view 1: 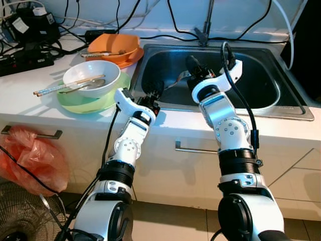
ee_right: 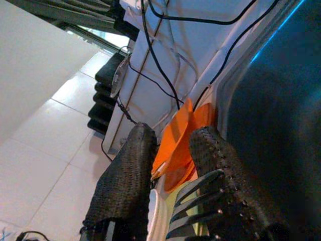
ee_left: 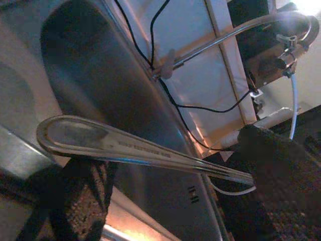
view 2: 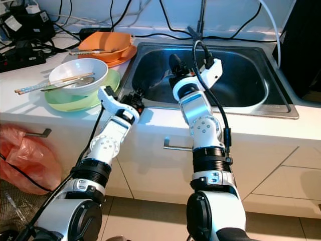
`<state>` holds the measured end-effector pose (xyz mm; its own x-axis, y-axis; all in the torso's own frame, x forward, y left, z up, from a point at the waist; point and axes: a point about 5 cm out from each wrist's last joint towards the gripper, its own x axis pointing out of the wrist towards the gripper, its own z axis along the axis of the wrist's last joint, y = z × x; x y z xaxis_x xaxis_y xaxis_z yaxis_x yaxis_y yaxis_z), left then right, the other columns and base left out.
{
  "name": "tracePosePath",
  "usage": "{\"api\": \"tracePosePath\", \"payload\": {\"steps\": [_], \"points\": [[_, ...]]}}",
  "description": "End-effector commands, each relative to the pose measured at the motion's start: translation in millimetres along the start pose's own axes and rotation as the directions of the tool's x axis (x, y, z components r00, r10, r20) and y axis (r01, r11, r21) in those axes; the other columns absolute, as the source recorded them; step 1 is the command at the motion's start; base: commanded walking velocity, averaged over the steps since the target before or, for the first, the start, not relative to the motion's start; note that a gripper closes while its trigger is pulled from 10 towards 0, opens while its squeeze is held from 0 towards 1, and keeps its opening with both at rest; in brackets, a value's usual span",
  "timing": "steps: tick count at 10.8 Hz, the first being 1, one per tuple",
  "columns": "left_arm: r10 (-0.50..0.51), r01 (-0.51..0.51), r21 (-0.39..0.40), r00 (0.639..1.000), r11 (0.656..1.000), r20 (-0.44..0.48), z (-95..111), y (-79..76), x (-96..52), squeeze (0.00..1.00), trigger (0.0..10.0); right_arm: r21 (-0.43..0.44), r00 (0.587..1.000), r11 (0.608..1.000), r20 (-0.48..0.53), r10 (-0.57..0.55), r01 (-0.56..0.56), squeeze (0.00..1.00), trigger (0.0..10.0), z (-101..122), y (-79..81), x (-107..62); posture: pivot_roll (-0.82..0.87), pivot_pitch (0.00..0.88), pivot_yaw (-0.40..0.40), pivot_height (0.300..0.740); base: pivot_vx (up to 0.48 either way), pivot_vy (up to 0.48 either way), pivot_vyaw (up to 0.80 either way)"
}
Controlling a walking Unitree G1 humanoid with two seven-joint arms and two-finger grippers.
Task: Kitchen organization
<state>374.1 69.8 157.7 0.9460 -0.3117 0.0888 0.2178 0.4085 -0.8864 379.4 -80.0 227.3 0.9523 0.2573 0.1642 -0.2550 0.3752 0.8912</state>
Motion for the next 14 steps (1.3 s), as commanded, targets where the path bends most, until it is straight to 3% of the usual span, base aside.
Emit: {"api": "tracePosePath", "payload": {"steps": [1, 4, 5, 6, 7, 12, 14], "points": [[0.046, -0.066, -0.128, 0.987, 0.990, -0.155, -65, -1.3, -6.8, 1.00, 10.0, 0.065, 0.995, 0.994, -0.049, 0.088, -0.085, 0.00, 10.0, -27, 32.6, 6.4, 0.04, 0.040, 0.043, 0.740, 0.000, 0.000, 0.00], [0.042, -0.062, -0.127, 0.986, 0.990, -0.159, -66, -1.6, -6.8, 1.00, 10.0, 0.062, 0.996, 0.995, -0.041, 0.076, -0.074, 0.00, 10.0, -26, 31.4, 6.8, 0.04, 0.040, 0.043, 0.740, 0.000, 0.000, 0.00], [-0.021, 0.005, -0.080, 0.979, 0.997, -0.203, -66, -6.9, -9.3, 0.00, 10.0, 0.024, 0.999, 0.999, 0.004, -0.034, 0.033, 0.00, 0.0, -23, 10.9, 10.3, 0.07, 0.062, 0.041, 0.740, 0.000, 0.000, 0.00], [-0.030, 0.015, -0.075, 0.977, 0.997, -0.209, -66, -7.9, -9.5, 0.00, 10.0, 0.018, 0.999, 0.999, 0.008, -0.042, 0.042, 0.00, 4.5, -23, 9.2, 10.7, 0.07, 0.061, 0.042, 0.740, 0.000, 0.000, 0.00], [-0.032, 0.017, -0.074, 0.977, 0.997, -0.210, -66, -8.0, -9.5, 0.00, 10.0, 0.015, 0.999, 0.999, 0.005, -0.043, 0.043, 0.00, 10.0, -24, 9.0, 10.5, 0.07, 0.061, 0.042, 0.740, 0.000, 0.000, 0.00], [-0.041, 0.028, -0.062, 0.974, 0.998, -0.221, -66, -9.1, -10.1, 0.00, 10.0, -0.025, 0.998, 0.998, 0.006, -0.063, 0.064, 0.00, 10.0, -26, 5.6, 12.4, 0.07, 0.056, 0.041, 0.740, 0.000, 0.000, 0.00], [-0.047, 0.049, 0.005, 0.977, 0.999, -0.208, -59, -11.1, -8.6, 0.00, 10.0, -0.088, 0.998, 0.994, 0.003, -0.061, 0.061, 0.00, 10.0, -26, 2.8, 11.5, 0.07, 0.049, 0.040, 0.740, 0.000, 0.000, 0.00]]}}
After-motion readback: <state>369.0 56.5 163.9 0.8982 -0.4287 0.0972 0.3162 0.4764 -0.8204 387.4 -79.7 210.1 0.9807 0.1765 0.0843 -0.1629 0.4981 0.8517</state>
